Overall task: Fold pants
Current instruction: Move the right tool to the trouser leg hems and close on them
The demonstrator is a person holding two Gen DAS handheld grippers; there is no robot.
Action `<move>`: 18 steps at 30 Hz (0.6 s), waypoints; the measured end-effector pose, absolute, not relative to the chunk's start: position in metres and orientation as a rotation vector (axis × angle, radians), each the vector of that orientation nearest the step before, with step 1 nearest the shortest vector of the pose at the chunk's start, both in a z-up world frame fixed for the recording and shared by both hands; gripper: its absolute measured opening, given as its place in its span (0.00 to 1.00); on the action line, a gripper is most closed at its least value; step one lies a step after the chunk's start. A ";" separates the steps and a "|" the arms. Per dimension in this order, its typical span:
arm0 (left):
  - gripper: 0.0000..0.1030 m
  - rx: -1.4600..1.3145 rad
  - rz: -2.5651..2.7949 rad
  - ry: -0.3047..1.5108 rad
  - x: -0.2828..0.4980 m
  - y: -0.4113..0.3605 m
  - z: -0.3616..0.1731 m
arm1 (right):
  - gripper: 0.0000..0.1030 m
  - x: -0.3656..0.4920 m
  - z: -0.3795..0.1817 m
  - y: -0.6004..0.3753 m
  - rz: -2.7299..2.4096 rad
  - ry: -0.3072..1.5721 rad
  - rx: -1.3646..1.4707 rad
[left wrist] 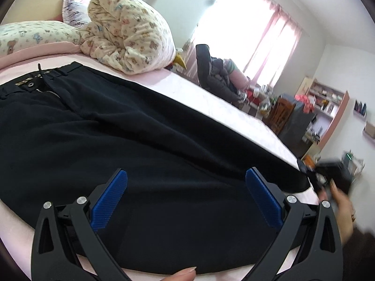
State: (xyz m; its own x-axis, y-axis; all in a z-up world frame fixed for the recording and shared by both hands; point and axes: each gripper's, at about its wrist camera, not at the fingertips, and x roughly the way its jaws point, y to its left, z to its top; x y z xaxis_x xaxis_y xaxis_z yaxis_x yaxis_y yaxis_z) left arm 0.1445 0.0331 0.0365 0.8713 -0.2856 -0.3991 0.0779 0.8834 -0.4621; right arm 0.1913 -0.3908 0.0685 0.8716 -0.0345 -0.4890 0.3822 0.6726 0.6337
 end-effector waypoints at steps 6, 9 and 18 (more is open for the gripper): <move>0.98 -0.504 -0.205 0.448 0.143 0.043 0.040 | 0.02 0.124 0.026 -0.351 -0.239 0.592 0.676; 0.98 -0.507 -0.192 0.451 0.143 0.044 0.039 | 0.04 0.118 -0.003 -0.355 -0.227 0.711 0.774; 0.98 -0.547 -0.194 0.486 0.147 0.050 0.038 | 0.08 0.067 0.033 -0.412 -0.265 0.546 0.975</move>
